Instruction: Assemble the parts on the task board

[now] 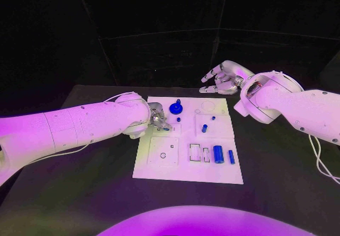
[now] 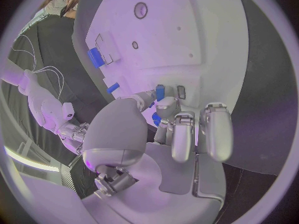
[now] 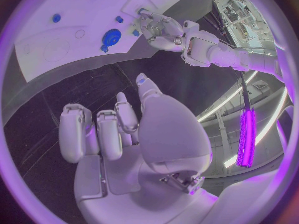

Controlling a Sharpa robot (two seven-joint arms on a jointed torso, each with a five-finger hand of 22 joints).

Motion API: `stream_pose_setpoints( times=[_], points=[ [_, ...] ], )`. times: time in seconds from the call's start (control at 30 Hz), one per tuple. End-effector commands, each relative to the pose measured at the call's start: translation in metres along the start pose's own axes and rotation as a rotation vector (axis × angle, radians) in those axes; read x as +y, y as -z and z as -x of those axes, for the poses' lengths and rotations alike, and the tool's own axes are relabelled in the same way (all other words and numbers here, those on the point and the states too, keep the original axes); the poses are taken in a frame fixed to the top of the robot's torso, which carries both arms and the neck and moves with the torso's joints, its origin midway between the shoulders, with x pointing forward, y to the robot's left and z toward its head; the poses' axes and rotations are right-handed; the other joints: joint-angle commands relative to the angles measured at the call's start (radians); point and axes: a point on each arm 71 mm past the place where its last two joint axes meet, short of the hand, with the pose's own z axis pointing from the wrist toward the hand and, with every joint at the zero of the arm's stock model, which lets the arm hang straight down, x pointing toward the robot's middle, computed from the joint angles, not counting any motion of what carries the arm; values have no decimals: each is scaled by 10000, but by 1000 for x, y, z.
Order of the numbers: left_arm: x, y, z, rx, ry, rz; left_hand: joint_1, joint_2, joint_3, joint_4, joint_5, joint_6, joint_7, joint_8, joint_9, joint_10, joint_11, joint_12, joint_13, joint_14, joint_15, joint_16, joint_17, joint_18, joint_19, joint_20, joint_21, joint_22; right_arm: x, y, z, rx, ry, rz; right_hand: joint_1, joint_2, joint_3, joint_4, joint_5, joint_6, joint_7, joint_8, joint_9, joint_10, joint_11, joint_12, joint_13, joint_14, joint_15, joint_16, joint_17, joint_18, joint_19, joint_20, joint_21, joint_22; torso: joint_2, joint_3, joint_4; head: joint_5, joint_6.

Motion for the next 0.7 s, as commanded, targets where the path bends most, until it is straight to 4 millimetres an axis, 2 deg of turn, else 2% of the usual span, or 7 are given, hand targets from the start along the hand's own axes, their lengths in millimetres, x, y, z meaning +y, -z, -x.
stream_pose_setpoints(
  times=[0.03,0.17,0.3,0.5,0.57,0.7],
  points=[
    [2,-3,-9,670,-70,191,-151,-11,1628,-1552,74,14,-100,58,21,-18,-23,-76,-71,1039,-56,31,2634,-84,186,-38,26,78,2,0,0,23,21,101,-44,97,-6,91,62,61,-8,69,-13,36,-64,28,-7,661,-70,-43,1006,185,-63,-35,-37,15,2,3,-10,9,-1],
    [0,-4,-9,792,-84,198,-397,-19,1526,-1430,76,157,-175,184,101,145,-76,213,238,1039,-89,31,2634,-84,189,-61,27,93,2,-1,0,30,20,98,-44,97,-6,91,62,61,-8,69,-13,36,-64,28,-7,661,-70,-43,1006,185,-63,-35,-37,15,2,0,-12,3,-4],
    [0,-5,-8,892,-120,218,-560,-29,1433,-1338,70,205,-214,228,130,172,-104,275,293,1039,-114,31,2634,-88,196,-81,36,116,2,-1,0,33,21,93,-51,109,-9,106,66,62,-9,74,-14,39,-65,30,-7,660,-71,-48,998,185,-62,-37,-38,14,6,2,-3,-7,-12],
    [-1,-6,-8,1010,-160,246,-1112,6,1067,-937,51,344,-279,298,159,209,-152,388,378,1039,-153,31,2634,-99,212,-120,59,173,2,-1,0,41,21,79,-51,109,-9,106,66,62,-9,74,-14,39,-65,30,-7,660,-71,-48,998,185,-62,-37,-38,14,-1,-3,6,-12,-18],
    [-1,-7,-7,1007,-156,254,-1306,53,935,-782,53,395,-302,329,171,234,-170,453,433,1039,-168,31,2634,-104,221,-134,76,206,2,-1,0,45,22,76,-51,109,-9,106,66,62,-9,74,-14,39,-65,30,-7,660,-71,-48,998,185,-62,-37,-38,14,0,-5,7,-15,-19],
    [-1,-7,-6,966,-135,268,-1346,241,960,-707,84,433,-336,363,187,264,-199,521,494,1039,-191,31,2634,-111,234,-154,96,244,2,-1,0,51,22,75,-51,109,-9,106,66,62,-9,74,-14,39,-65,30,-7,660,-71,-48,998,185,-62,-37,-38,14,0,-9,9,-20,-18]
  ],
)
